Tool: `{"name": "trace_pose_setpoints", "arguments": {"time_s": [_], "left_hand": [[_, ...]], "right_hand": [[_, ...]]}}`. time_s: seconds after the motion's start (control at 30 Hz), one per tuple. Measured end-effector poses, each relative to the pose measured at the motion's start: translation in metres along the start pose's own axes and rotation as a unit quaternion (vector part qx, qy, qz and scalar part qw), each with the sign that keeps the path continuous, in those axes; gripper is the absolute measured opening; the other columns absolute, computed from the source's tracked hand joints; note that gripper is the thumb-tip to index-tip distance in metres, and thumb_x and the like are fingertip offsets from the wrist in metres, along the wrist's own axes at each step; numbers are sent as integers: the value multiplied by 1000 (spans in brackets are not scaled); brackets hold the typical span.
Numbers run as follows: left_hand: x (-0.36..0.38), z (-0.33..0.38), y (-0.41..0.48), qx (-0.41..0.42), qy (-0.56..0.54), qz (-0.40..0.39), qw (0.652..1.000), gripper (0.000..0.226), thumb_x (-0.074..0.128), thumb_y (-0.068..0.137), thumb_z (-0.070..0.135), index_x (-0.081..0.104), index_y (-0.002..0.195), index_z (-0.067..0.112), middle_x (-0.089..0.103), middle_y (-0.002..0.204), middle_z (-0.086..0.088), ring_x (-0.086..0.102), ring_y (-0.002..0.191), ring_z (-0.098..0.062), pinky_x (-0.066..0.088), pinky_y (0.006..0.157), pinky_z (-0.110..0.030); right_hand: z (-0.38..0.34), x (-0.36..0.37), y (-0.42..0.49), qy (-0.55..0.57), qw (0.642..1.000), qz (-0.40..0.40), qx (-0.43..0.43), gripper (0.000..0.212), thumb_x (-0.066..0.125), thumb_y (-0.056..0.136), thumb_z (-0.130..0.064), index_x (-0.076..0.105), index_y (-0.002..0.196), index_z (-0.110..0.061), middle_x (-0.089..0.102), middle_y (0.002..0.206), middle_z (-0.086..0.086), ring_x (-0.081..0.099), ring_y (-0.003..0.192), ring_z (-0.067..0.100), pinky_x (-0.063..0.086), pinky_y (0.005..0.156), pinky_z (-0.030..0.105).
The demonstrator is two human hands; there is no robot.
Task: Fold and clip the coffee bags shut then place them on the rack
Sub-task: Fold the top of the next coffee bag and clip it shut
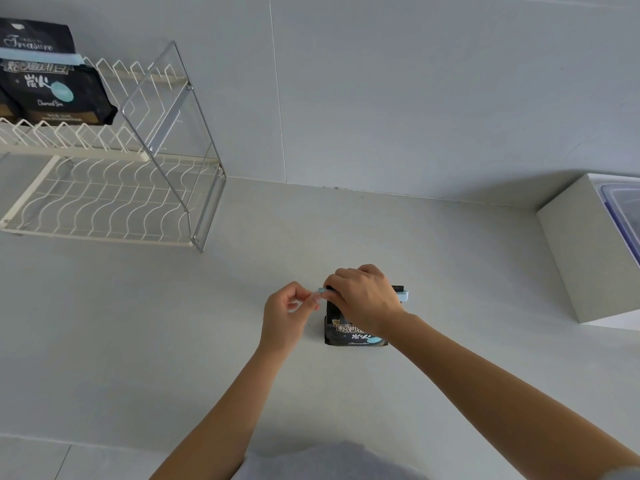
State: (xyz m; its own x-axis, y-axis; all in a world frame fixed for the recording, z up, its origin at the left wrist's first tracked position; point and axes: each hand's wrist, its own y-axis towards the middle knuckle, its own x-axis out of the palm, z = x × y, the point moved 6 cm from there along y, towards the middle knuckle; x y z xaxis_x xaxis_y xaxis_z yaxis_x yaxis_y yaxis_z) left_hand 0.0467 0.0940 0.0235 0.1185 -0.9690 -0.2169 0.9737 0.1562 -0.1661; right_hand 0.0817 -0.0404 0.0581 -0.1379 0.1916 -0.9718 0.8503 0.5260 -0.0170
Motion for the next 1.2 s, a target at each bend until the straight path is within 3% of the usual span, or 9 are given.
{"name": "trace_pose_setpoints", "arguments": {"time_s": [0.13, 0.3, 0.4, 0.53, 0.7, 0.83, 0.97, 1.1, 1.2], "left_hand": [[1, 3, -1, 11, 10, 3, 1000, 21, 71, 81, 15, 61, 64, 6, 68, 61, 0, 66, 70, -24, 50, 79, -41], [4, 0, -3, -9, 9, -21, 1000, 21, 62, 88, 19, 58, 68, 13, 70, 65, 5, 64, 69, -6, 44, 66, -14], [5, -1, 2, -46, -13, -39, 998, 26, 57, 90, 28, 56, 70, 12, 70, 71, 1, 62, 71, -6, 42, 68, -19], [15, -4, 5, -80, -53, -68, 993, 22, 55, 91, 30, 58, 78, 13, 69, 70, 0, 63, 63, -1, 44, 65, -21], [28, -15, -2, -114, -79, -142, 980, 27, 46, 94, 40, 64, 88, 20, 65, 72, 5, 64, 76, -7, 50, 81, -31], [25, -10, -3, -59, -66, -136, 987, 23, 46, 96, 34, 68, 89, 28, 68, 80, 10, 63, 80, -2, 50, 75, -17], [23, -13, -4, -30, -24, -121, 992, 20, 50, 95, 18, 68, 89, 13, 67, 80, -1, 57, 71, -1, 44, 67, -11], [29, -18, -6, -47, -28, -62, 997, 20, 49, 95, 17, 61, 80, 12, 58, 67, 5, 54, 63, -2, 41, 65, -22], [33, -13, -2, -47, -45, -55, 996, 19, 49, 94, 16, 61, 85, 7, 59, 71, 4, 55, 60, 3, 44, 64, -19]], "right_hand": [[-1, 0, 0, -3, 1000, 4, 1, 36, 34, 97, -44, 61, 93, -20, 63, 84, -4, 60, 80, 20, 39, 81, 33], [5, -8, 1, 77, 997, -20, 11, 34, 44, 92, -50, 65, 95, -23, 64, 84, -5, 58, 73, 18, 45, 74, 33], [7, -13, -1, 143, 990, -4, 16, 23, 53, 90, -44, 67, 99, -28, 62, 90, -8, 56, 81, 11, 44, 64, 29], [6, -18, -6, 219, 975, 35, 28, 10, 68, 83, -29, 75, 87, -23, 62, 83, -4, 53, 81, 12, 47, 63, 33], [5, -21, -4, 242, 967, 57, 50, 11, 69, 82, -19, 70, 74, -12, 57, 72, -4, 48, 70, 12, 44, 62, 29], [-5, -23, -7, 189, 980, 67, 14, 16, 61, 87, -16, 63, 75, -6, 59, 74, 6, 48, 70, 19, 37, 60, 27], [-16, -21, -14, 162, 985, 54, -31, 18, 59, 89, -14, 60, 75, -3, 60, 72, 9, 50, 69, 23, 39, 60, 29], [-11, -31, -9, 220, 974, 61, 10, 8, 61, 86, -19, 64, 80, -15, 59, 77, -3, 49, 72, 10, 44, 61, 30], [0, -40, 0, 160, 987, 23, 18, 13, 63, 82, -41, 63, 92, -32, 54, 84, -14, 45, 73, 1, 44, 60, 26]]}}
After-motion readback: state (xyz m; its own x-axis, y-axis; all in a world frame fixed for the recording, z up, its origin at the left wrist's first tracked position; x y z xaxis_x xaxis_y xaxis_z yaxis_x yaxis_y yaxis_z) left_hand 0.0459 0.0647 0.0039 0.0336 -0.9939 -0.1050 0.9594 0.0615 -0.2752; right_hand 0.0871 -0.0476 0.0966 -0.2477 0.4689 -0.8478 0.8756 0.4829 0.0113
